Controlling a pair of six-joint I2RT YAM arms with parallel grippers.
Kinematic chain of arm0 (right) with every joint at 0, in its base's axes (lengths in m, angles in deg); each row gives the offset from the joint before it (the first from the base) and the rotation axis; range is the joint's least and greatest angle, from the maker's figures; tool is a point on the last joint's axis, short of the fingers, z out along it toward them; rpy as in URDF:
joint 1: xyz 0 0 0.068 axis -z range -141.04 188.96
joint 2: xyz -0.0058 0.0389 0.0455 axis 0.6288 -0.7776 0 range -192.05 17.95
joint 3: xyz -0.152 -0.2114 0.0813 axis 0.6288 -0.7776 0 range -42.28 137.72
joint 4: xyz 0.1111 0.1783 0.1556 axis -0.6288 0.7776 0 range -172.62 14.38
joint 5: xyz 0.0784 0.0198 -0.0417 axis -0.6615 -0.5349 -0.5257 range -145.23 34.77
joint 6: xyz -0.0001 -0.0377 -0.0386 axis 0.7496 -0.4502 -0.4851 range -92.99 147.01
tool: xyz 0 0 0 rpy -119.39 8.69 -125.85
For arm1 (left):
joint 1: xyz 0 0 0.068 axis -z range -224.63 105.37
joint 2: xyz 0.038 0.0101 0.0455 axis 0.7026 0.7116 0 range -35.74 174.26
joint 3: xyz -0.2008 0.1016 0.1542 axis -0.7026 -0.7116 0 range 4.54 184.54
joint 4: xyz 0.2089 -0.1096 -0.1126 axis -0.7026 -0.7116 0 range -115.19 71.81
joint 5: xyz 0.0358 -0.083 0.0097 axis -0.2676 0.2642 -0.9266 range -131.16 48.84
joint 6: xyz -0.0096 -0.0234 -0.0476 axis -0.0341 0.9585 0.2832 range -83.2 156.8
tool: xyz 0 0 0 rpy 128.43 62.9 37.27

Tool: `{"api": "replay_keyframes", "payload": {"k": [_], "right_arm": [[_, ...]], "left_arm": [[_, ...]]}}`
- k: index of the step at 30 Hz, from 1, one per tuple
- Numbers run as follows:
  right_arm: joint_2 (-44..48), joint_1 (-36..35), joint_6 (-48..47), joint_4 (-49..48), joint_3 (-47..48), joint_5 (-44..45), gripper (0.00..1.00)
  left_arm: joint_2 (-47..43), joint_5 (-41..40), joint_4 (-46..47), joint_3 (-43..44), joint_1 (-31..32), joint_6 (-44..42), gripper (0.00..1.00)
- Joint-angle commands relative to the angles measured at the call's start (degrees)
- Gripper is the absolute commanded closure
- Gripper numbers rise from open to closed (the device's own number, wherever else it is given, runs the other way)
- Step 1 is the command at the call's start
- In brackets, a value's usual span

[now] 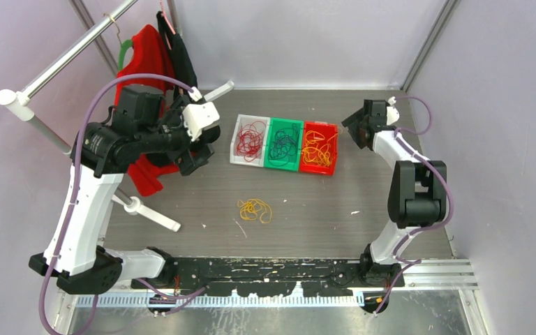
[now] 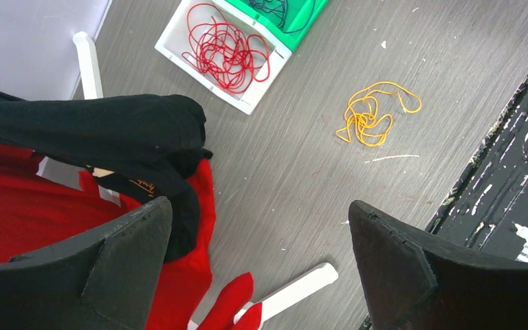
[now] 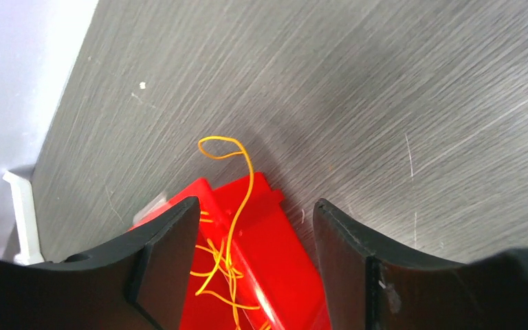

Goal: Untangle the cables
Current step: Place the cable in the bin.

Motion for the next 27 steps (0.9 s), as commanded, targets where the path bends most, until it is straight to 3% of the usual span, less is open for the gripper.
{"api": "replay_keyframes", "payload": {"k": [1, 13, 24, 27], "right_arm": [[-3.19, 0.90, 7.95, -4.54, 1.28, -4.92, 0.33], [-13.62, 1.33, 16.45, -9.08, 5.32, -6.28, 0.43], [-11.72, 2.29, 20.58, -13.81, 1.72, -7.11, 0.91], [-9.25, 2.46, 20.57, -14.20, 0.10, -6.77, 0.99]], "left_arm": [[-0.53, 1.76, 2.19, 1.18, -0.29, 0.90, 0.01], [-0.66, 2.51, 2.08, 0.99, -0.34, 2.39, 0.01], [-1.40, 2.90, 3.06, -0.70, -0.34, 3.46, 0.00], [-1.66, 2.85, 3.51, -1.00, -0.35, 3.45, 0.00]]}}
